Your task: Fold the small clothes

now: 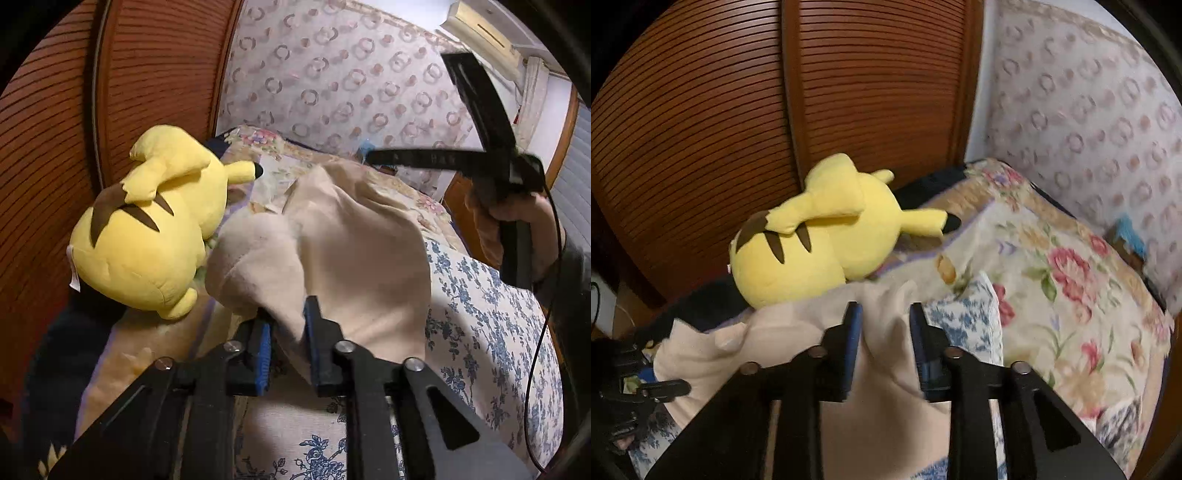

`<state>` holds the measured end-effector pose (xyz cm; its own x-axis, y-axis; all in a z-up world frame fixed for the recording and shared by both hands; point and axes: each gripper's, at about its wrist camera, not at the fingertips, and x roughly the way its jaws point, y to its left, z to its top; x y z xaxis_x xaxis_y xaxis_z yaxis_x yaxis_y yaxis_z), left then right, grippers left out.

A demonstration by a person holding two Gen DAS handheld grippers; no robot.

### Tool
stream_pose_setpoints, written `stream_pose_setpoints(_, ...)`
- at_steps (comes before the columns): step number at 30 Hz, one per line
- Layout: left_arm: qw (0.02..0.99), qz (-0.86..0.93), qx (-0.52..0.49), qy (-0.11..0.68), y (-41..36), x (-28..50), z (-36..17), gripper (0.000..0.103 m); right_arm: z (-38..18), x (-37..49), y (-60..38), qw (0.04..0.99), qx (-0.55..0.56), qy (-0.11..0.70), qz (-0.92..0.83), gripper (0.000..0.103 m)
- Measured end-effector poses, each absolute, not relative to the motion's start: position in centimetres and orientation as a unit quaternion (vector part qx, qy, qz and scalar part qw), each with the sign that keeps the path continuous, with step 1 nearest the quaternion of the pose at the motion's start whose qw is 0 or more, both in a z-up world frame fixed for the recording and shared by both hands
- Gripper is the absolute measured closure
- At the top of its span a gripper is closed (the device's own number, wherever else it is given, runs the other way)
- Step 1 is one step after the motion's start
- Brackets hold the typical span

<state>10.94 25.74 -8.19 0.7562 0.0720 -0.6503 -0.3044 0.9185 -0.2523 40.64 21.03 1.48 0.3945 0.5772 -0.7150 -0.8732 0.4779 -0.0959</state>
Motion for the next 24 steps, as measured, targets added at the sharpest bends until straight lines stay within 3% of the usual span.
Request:
stream_pose_setpoints(3, 0.928, 0.106, -0.16, 0.32, 25.4, 10.4, -7.4, 0.062, 1.6, 39.5, 19.0, 0.812, -0.21, 0.311, 0.446, 0.074)
stream_pose_setpoints(8, 0.937, 0.097, -0.13, 0.308, 23.8, 10.3, -5.5, 0.051, 2.2, 35.5, 13.7, 0.835, -0.184, 0.299, 0.424, 0.069)
stream_pose_setpoints(10, 0.943, 0.09, -0.121, 0.296, 22.6, 10.0, -4.5, 0.035, 2.4, 33.9, 11.1, 0.844, -0.168, 0.296, 0.414, 0.068)
stream_pose_setpoints(13, 0.951, 0.08, -0.1, 0.28, 20.6, 9.7, -2.9, 0.027, 2.6, 31.0, 7.5, 0.861, -0.148, 0.287, 0.393, 0.06)
stream_pose_setpoints(19, 0.962, 0.046, -0.07, 0.262, 16.2, 9.3, -0.7, 0.023, 2.8, 25.6, 1.5, 0.886, -0.105, 0.279, 0.354, 0.04)
stream_pose_setpoints(24, 0.963, 0.018, -0.057, 0.262, 12.8, 9.2, 0.0, 0.023, 3.1, 21.3, -2.6, 0.905, -0.072, 0.271, 0.32, 0.038)
